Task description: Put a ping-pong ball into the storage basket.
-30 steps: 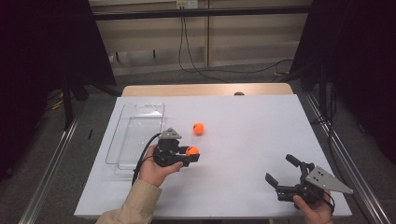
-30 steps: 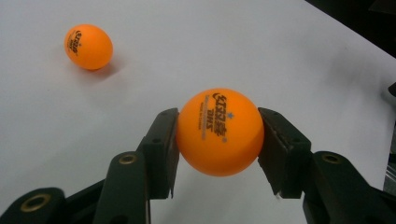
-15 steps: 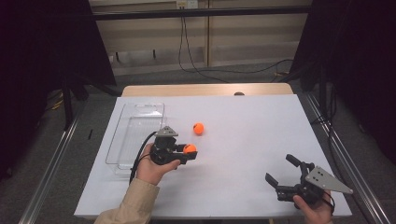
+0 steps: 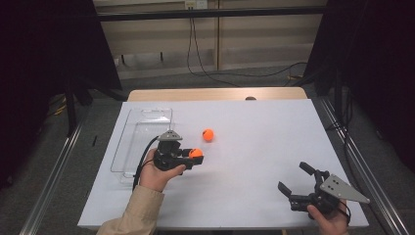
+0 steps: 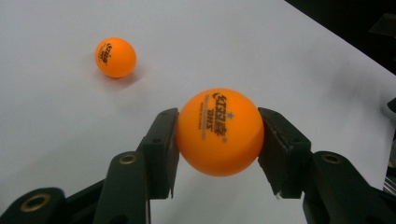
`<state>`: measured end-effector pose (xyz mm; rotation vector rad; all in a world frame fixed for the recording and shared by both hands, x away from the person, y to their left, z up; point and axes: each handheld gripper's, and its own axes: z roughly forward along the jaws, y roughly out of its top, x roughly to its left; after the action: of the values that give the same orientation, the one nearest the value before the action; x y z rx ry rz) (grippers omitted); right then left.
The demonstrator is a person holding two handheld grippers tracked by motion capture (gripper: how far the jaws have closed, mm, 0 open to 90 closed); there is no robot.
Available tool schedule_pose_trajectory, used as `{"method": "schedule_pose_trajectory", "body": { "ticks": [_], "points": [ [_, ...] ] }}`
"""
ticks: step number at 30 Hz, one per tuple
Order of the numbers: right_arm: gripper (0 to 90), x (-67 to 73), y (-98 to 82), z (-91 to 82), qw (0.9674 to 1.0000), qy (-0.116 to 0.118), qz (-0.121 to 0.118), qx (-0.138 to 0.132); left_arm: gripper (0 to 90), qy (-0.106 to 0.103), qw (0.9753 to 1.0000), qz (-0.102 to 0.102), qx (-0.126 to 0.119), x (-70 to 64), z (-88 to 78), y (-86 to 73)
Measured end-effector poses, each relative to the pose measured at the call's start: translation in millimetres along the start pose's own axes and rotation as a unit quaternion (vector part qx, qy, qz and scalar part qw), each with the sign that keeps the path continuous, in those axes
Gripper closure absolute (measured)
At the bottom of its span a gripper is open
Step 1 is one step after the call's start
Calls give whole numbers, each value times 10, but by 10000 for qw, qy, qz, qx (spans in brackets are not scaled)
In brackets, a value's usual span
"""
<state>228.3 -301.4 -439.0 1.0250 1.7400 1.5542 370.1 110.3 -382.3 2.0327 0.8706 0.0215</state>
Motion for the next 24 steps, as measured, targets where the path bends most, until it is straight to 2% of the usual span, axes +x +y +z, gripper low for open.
{"method": "schedule_pose_trajectory", "body": {
  "ticks": [24],
  "points": [
    [7,0,2,-4,10000,10,15,-25,510,94,9999,-71,-32,66,-86,43]
  ]
}}
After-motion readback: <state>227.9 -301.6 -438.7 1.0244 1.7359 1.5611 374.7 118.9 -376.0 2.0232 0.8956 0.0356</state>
